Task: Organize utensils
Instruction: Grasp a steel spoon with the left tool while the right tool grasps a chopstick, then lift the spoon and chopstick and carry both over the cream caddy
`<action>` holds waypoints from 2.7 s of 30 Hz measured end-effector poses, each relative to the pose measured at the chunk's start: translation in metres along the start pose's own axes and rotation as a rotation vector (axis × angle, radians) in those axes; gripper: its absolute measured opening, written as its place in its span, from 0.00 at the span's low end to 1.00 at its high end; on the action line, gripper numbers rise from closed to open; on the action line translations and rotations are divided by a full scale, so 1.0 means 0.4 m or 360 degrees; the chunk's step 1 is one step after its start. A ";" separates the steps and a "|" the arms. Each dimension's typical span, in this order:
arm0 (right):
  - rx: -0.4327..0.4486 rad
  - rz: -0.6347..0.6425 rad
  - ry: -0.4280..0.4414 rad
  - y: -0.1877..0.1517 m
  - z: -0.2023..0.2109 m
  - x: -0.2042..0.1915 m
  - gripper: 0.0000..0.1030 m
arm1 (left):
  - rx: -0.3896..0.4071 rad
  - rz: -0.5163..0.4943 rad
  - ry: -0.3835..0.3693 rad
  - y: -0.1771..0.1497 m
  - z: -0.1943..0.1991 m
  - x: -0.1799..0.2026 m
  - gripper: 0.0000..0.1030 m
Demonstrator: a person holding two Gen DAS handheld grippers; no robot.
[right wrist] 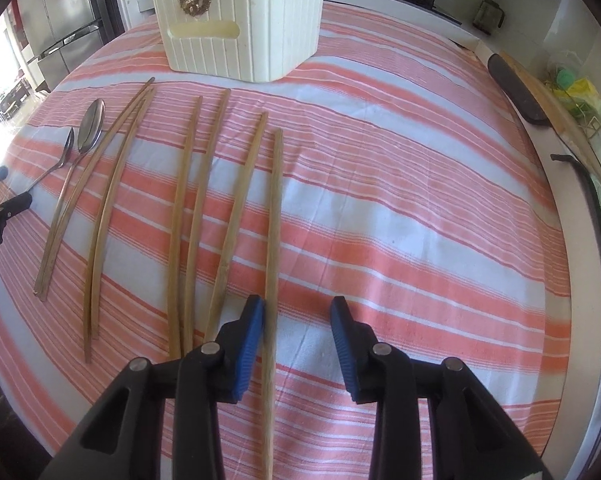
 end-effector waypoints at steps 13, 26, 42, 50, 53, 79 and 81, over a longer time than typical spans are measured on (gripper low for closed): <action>-0.0032 0.0076 0.0088 0.172 -0.069 -0.011 0.31 | 0.0026 -0.0226 -0.0373 0.131 -0.067 0.046 0.77; 0.0085 -0.0092 0.0164 0.247 -0.040 0.005 0.07 | 0.0138 -0.0194 -0.0369 0.154 0.012 0.054 0.34; 0.0821 -0.0209 0.0329 0.178 0.422 -0.010 0.07 | 0.0629 0.0123 -0.0532 0.220 0.368 -0.053 0.32; 0.1035 -0.0236 0.0358 0.297 0.501 -0.014 0.07 | 0.0720 0.0191 -0.0579 0.368 0.437 -0.093 0.30; 0.1114 -0.0237 0.0360 0.382 0.532 -0.010 0.07 | 0.0778 0.0201 -0.0574 0.463 0.463 -0.106 0.30; 0.0943 -0.0370 0.0282 0.729 0.143 0.066 0.07 | 0.0488 0.0320 -0.0623 0.803 0.043 0.000 0.02; 0.0946 -0.0385 0.0291 0.724 0.141 0.073 0.07 | 0.0517 0.0305 -0.0639 0.812 0.075 -0.010 0.02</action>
Point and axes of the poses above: each gripper's, at about its wrist camera, not at the fingertips, and z roughly against the way its jaws point, x to its right, y to its top, the point moved 3 cm from there along -z, roughly the way its jaws point, and after that the axes turned 2 degrees about -z, right-handed, at the moved point
